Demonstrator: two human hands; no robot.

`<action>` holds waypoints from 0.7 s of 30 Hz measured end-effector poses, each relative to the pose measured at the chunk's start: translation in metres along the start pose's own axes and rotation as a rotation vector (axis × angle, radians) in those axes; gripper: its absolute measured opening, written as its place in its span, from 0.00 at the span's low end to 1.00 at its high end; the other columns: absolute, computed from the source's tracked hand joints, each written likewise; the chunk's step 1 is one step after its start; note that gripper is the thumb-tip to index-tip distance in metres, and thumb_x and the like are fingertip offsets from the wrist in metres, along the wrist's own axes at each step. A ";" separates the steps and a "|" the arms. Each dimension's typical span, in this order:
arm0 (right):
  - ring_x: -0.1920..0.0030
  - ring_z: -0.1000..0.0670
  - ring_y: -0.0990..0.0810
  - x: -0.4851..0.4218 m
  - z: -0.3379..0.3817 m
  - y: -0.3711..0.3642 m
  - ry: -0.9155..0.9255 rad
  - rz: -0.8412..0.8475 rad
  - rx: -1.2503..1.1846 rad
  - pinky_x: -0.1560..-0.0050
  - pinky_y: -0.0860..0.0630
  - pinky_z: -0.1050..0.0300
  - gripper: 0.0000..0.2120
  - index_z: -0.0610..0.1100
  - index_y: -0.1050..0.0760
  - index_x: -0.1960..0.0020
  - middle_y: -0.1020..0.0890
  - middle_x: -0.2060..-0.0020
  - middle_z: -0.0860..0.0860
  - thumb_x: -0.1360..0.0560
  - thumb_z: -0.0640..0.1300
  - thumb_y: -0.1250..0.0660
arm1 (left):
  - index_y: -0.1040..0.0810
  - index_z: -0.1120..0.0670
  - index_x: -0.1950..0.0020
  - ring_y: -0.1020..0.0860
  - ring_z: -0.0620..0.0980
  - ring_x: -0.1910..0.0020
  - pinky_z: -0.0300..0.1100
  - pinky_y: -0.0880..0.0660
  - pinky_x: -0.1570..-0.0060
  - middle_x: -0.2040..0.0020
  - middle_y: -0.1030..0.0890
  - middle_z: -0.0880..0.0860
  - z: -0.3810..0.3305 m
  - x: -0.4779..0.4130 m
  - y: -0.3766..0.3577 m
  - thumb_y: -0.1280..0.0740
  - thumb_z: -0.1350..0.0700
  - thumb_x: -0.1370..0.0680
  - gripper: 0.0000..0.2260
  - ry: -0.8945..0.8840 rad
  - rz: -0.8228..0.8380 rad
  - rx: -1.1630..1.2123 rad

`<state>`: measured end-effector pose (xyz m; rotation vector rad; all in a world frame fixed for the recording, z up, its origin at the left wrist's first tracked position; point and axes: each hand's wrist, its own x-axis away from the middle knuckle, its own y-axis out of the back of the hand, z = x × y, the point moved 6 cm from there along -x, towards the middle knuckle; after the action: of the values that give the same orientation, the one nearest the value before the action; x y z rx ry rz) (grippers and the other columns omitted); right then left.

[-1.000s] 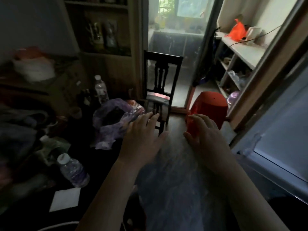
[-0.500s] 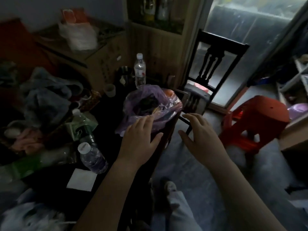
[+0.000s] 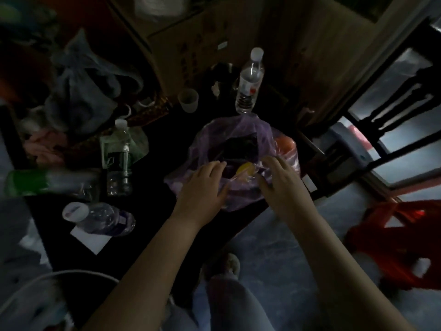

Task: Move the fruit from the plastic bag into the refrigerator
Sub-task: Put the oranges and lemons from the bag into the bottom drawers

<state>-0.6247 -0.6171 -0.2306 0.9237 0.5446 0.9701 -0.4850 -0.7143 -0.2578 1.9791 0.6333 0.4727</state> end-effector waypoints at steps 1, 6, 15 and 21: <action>0.40 0.47 0.25 -0.011 -0.006 -0.006 0.018 0.016 0.005 0.43 0.25 0.51 0.19 0.44 0.31 0.32 0.27 0.36 0.47 0.22 0.45 0.37 | 0.36 0.55 0.27 0.36 0.52 0.29 0.46 0.37 0.34 0.28 0.33 0.53 0.001 -0.008 -0.005 0.43 0.47 0.19 0.23 0.019 -0.005 0.005; 0.36 0.45 0.27 -0.062 -0.025 -0.036 0.045 0.112 0.025 0.41 0.30 0.53 0.20 0.45 0.33 0.30 0.28 0.34 0.47 0.21 0.43 0.39 | 0.32 0.56 0.30 0.30 0.53 0.35 0.47 0.31 0.39 0.33 0.29 0.53 0.010 -0.036 -0.032 0.42 0.52 0.19 0.18 0.118 0.005 0.057; 0.37 0.46 0.28 -0.101 -0.048 -0.089 0.034 0.305 0.082 0.47 0.26 0.50 0.25 0.47 0.34 0.30 0.28 0.36 0.49 0.25 0.46 0.33 | 0.24 0.51 0.37 0.26 0.53 0.41 0.47 0.28 0.47 0.40 0.25 0.50 0.035 -0.033 -0.061 0.38 0.54 0.23 0.15 0.203 0.103 -0.023; 0.35 0.43 0.31 -0.094 -0.063 -0.098 0.016 0.350 0.155 0.41 0.30 0.46 0.31 0.48 0.35 0.30 0.30 0.35 0.48 0.29 0.51 0.29 | 0.22 0.51 0.46 0.27 0.52 0.41 0.49 0.25 0.51 0.41 0.26 0.50 0.041 -0.018 -0.072 0.38 0.52 0.23 0.09 0.245 0.114 -0.041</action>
<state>-0.6722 -0.6982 -0.3471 1.1760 0.4849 1.2632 -0.4932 -0.7251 -0.3419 1.9415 0.6581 0.8008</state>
